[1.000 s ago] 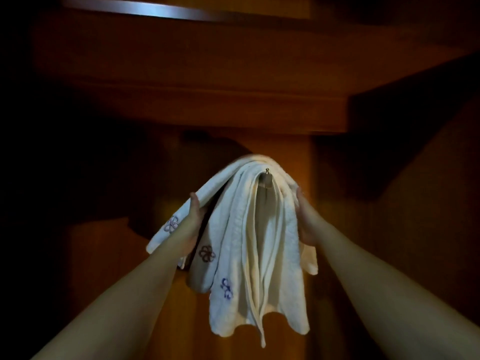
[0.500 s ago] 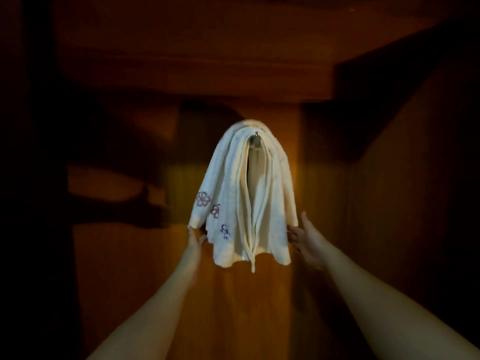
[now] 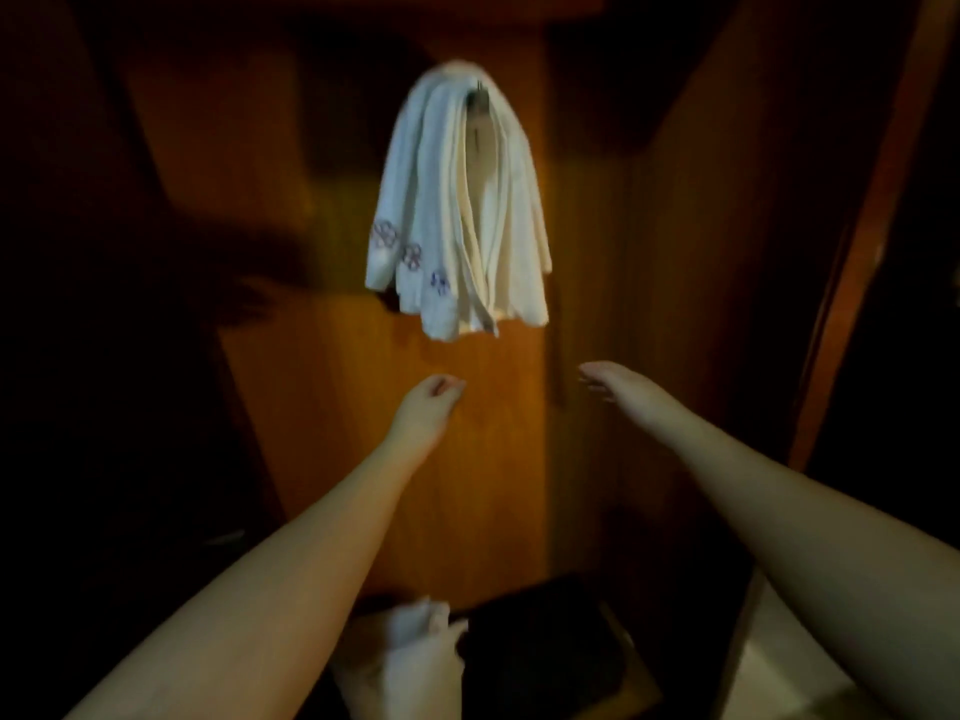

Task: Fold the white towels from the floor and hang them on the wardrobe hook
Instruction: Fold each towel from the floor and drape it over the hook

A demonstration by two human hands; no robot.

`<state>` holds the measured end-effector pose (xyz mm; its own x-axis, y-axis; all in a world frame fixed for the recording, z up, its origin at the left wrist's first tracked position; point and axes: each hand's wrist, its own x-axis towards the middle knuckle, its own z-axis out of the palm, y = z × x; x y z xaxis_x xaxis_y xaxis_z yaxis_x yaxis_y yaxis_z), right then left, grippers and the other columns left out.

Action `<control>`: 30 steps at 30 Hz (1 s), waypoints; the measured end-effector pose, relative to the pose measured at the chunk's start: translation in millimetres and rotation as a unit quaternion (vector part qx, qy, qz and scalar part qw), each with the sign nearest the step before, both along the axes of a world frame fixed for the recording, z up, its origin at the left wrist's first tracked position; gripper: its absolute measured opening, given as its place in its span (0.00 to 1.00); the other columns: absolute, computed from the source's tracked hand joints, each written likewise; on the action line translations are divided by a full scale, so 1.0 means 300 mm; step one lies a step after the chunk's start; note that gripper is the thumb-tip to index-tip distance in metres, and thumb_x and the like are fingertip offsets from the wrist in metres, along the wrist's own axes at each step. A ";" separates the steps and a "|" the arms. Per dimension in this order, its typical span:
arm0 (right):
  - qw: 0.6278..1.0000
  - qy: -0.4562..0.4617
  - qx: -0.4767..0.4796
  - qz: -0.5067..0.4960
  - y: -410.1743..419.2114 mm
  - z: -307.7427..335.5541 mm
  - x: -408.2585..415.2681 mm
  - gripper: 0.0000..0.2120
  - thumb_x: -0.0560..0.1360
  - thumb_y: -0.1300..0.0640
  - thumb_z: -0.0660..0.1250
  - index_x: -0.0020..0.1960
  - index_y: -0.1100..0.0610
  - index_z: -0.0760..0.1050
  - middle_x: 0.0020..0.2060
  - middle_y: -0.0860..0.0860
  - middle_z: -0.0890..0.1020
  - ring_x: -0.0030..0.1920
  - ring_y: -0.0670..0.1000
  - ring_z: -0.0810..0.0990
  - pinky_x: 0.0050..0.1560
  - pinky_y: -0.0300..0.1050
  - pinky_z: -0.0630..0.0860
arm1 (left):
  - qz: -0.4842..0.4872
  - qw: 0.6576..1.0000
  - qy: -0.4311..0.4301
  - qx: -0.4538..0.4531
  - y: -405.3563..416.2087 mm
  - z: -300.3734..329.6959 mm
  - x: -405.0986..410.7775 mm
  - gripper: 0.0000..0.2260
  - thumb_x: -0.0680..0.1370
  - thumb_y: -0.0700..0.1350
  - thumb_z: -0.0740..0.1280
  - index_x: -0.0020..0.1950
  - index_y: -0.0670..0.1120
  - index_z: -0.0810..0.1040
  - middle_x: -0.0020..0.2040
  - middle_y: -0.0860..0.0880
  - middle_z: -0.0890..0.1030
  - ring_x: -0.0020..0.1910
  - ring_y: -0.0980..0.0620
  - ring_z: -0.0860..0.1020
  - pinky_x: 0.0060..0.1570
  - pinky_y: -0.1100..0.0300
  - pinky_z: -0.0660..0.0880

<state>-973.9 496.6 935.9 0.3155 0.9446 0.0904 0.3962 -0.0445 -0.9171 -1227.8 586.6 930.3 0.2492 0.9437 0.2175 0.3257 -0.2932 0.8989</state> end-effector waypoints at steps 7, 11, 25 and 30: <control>0.990 -0.099 -0.096 -0.004 -0.460 -0.335 -0.182 0.24 0.81 0.39 0.62 0.75 0.43 0.67 0.75 0.46 0.69 0.74 0.51 0.68 0.62 0.46 0.63 | -0.120 0.986 0.083 -0.082 -0.339 -0.316 -0.119 0.19 0.83 0.50 0.65 0.73 0.49 0.72 0.69 0.49 0.76 0.64 0.53 0.75 0.53 0.62 0.73; 0.980 -0.105 -0.164 -0.037 -0.705 -0.554 -0.217 0.27 0.80 0.39 0.63 0.77 0.45 0.66 0.76 0.47 0.67 0.75 0.51 0.67 0.65 0.45 0.64 | -0.166 0.971 0.145 -0.092 -0.489 -0.522 -0.087 0.20 0.82 0.52 0.66 0.74 0.51 0.71 0.71 0.51 0.73 0.65 0.57 0.71 0.57 0.62 0.69; 0.908 -0.120 -0.356 -0.183 -1.480 -1.112 0.071 0.36 0.79 0.39 0.65 0.81 0.51 0.58 0.81 0.50 0.60 0.79 0.54 0.59 0.79 0.56 0.58 | -0.415 0.841 0.339 -0.082 -0.943 -1.012 0.499 0.23 0.80 0.55 0.66 0.75 0.52 0.69 0.74 0.52 0.70 0.69 0.52 0.71 0.56 0.59 0.68; 0.890 -0.050 -0.389 -0.233 -1.715 -1.251 0.326 0.36 0.80 0.38 0.64 0.81 0.51 0.58 0.80 0.50 0.61 0.79 0.55 0.60 0.78 0.57 0.60 | -0.455 0.800 0.383 -0.082 -1.139 -1.123 0.868 0.23 0.81 0.53 0.65 0.75 0.49 0.70 0.75 0.51 0.70 0.71 0.50 0.70 0.60 0.59 0.67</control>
